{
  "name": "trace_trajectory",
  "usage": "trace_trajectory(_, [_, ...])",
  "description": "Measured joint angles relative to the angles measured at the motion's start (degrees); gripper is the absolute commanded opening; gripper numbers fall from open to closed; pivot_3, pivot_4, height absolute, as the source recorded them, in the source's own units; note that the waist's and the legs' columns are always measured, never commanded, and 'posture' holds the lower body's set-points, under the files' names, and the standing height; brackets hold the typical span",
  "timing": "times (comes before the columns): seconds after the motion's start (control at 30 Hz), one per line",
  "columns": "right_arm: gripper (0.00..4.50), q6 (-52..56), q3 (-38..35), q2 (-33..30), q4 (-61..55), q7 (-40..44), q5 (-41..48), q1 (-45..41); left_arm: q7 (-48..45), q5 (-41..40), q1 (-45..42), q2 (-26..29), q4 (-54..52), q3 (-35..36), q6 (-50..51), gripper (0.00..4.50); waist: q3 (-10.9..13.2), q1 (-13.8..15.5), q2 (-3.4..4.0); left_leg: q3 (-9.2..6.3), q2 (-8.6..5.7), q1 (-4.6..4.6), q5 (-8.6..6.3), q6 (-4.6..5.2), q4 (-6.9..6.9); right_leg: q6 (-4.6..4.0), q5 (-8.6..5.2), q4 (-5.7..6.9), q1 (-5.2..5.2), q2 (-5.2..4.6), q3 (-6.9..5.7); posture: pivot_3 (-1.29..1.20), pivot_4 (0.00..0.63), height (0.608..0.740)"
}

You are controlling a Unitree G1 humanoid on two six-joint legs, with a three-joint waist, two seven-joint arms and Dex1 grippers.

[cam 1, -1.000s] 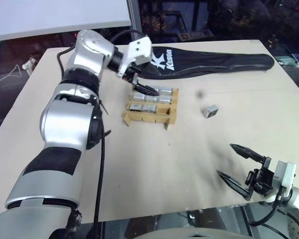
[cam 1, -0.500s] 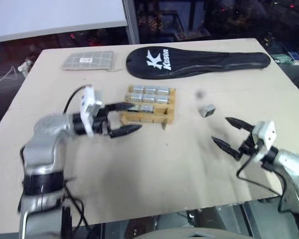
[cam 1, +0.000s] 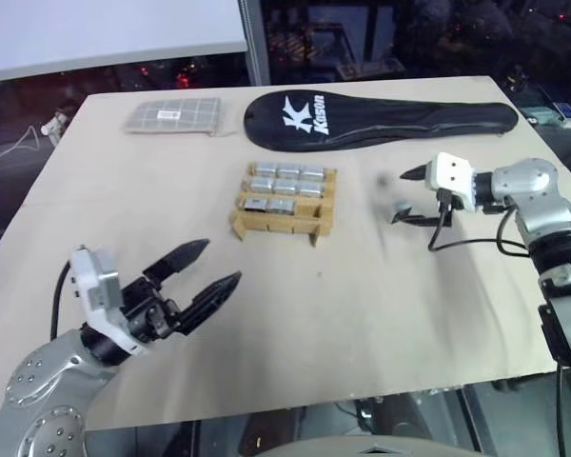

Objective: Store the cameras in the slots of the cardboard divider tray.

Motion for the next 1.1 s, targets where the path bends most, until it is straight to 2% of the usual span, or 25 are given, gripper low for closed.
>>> trace_trajectory(0.1, [4.5, -3.51, 2.49, 1.8, 7.47, 0.19, -4.35, -5.48, -1.72, -3.81, 4.89, 0.8, -2.81, 0.43, -0.71, 4.43, 0.0, -0.42, 0.01, 0.05, 0.0, -0.08, 0.0, -0.03, -0.05, -0.01, -0.01, -0.12, -0.06, -0.08, 0.06, 0.0, 0.15, 0.74])
trace_trajectory(0.17, [4.5, -6.28, 4.61, 2.31, 11.88, 0.09, -8.1, -8.55, -2.63, -4.33, 8.57, 3.21, -3.95, 0.65, -1.06, 4.43, 0.01, -0.37, 0.01, 0.03, -0.02, -0.09, 0.01, -0.05, -0.14, -0.02, -0.02, -0.16, -0.09, -0.06, 0.03, 0.0, 0.15, 0.74])
trace_trajectory(0.33, [4.5, -10.67, 7.74, 3.39, 16.92, -1.16, -14.94, -11.18, -5.85, -4.43, 13.65, 11.13, -4.53, 2.31, -1.1, 4.43, 0.06, -0.44, 0.11, 0.02, -0.02, -0.07, -0.01, -0.01, -0.21, -0.21, -0.14, -0.15, -0.1, 0.01, 0.03, 0.0, 0.15, 0.74])
trace_trajectory(0.47, [4.5, -11.9, 8.59, 3.46, 18.72, -2.38, -18.14, -12.19, -7.06, -4.38, 15.78, 13.66, -4.75, 3.7, -1.21, 4.43, 0.1, -0.7, 0.16, 0.04, -0.01, -0.04, -0.01, -0.01, -0.21, -0.22, -0.14, -0.11, -0.11, 0.07, 0.05, 0.0, 0.15, 0.74])
trace_trajectory(0.57, [3.73, -12.01, 8.55, 3.75, 19.11, -2.58, -18.98, -13.1, -7.59, -4.35, 16.63, 14.92, -4.77, 3.69, -1.24, 4.5, 0.12, -0.8, 0.2, 0.04, 0.04, -0.03, -0.01, -0.01, -0.23, -0.22, -0.14, -0.09, -0.14, 0.14, 0.06, 0.0, 0.15, 0.74])
trace_trajectory(0.77, [0.78, -12.23, 7.87, 4.94, 19.59, -2.45, -19.46, -14.05, -8.52, -3.85, 16.76, 15.98, -4.27, 3.68, -1.54, 4.5, 0.13, -0.84, 0.23, 0.07, 0.05, 0.02, -0.01, -0.02, -0.32, -0.23, -0.13, -0.1, -0.15, 0.15, 0.11, 0.0, 0.15, 0.74])
trace_trajectory(0.8, [0.66, -12.1, 7.84, 4.94, 19.63, -2.7, -19.68, -14.47, -8.75, -3.78, 16.59, 16.2, -3.83, 3.68, -1.57, 4.5, 0.14, -0.91, 0.23, 0.09, 0.06, 0.01, -0.01, -0.02, -0.32, -0.23, -0.13, -0.1, -0.16, 0.15, 0.13, 0.0, 0.15, 0.74])
trace_trajectory(1.1, [0.66, -11.64, 6.22, 5.62, 19.84, -0.75, -19.17, -14.47, -11.7, -3.11, 16.52, 17.67, -1.34, 3.9, -2.51, 4.5, 0.23, -0.91, 0.38, 0.12, 0.06, 0.01, -0.01, -0.02, -0.45, -0.24, -0.13, -0.11, -0.23, 0.17, 0.16, 0.0, 0.15, 0.74])
